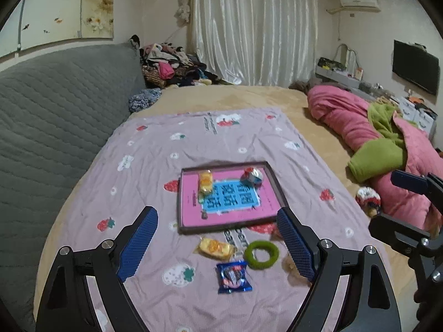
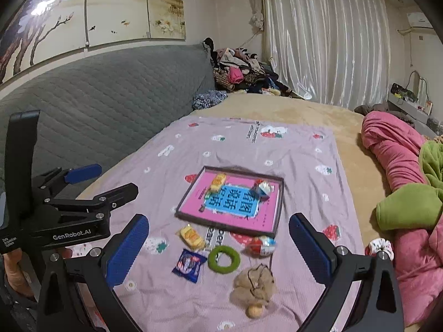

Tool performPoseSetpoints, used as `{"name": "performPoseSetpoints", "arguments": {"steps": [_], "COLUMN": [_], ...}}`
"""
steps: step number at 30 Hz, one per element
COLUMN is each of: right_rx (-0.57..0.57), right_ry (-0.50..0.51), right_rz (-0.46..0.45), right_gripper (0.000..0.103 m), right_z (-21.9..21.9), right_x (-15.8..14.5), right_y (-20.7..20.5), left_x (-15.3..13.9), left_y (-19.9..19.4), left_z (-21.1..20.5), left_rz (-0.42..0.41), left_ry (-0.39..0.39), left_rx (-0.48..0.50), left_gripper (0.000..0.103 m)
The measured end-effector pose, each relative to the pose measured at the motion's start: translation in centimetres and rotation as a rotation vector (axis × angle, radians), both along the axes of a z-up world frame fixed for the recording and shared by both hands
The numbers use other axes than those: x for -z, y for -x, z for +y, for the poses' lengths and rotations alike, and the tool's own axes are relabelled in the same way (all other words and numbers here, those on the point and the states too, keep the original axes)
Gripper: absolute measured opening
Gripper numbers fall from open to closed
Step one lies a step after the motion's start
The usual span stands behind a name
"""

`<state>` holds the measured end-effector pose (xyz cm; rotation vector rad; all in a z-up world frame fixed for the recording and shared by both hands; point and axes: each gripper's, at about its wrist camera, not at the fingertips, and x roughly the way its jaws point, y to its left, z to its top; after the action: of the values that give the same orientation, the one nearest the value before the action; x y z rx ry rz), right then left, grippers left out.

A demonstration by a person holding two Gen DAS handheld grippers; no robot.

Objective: Organize objects
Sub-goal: 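Withdraw both tools back toward the remaining snacks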

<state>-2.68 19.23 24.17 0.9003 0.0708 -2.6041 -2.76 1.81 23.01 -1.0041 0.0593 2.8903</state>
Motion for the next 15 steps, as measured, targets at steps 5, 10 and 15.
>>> {"name": "performPoseSetpoints", "arguments": {"steps": [5, 10, 15], "right_rx": [-0.003, -0.007, -0.004], "right_ry": [-0.010, -0.008, -0.023], "right_rz": [-0.026, -0.046, -0.088], "right_gripper": [0.102, 0.102, 0.102], "right_z": [0.2, 0.5, 0.6], "right_x": [2.2, 4.2, 7.3], "right_y": [-1.4, -2.7, -4.0], "left_x": [1.8, 4.1, 7.1], "left_y": [-1.2, -2.5, -3.9], "left_z": [0.5, 0.7, 0.6], "left_rz": [-0.026, -0.054, -0.081], "left_ry": [-0.004, -0.019, -0.038], "left_rx": [0.004, 0.007, 0.005], "left_gripper": [0.089, 0.089, 0.089]}}
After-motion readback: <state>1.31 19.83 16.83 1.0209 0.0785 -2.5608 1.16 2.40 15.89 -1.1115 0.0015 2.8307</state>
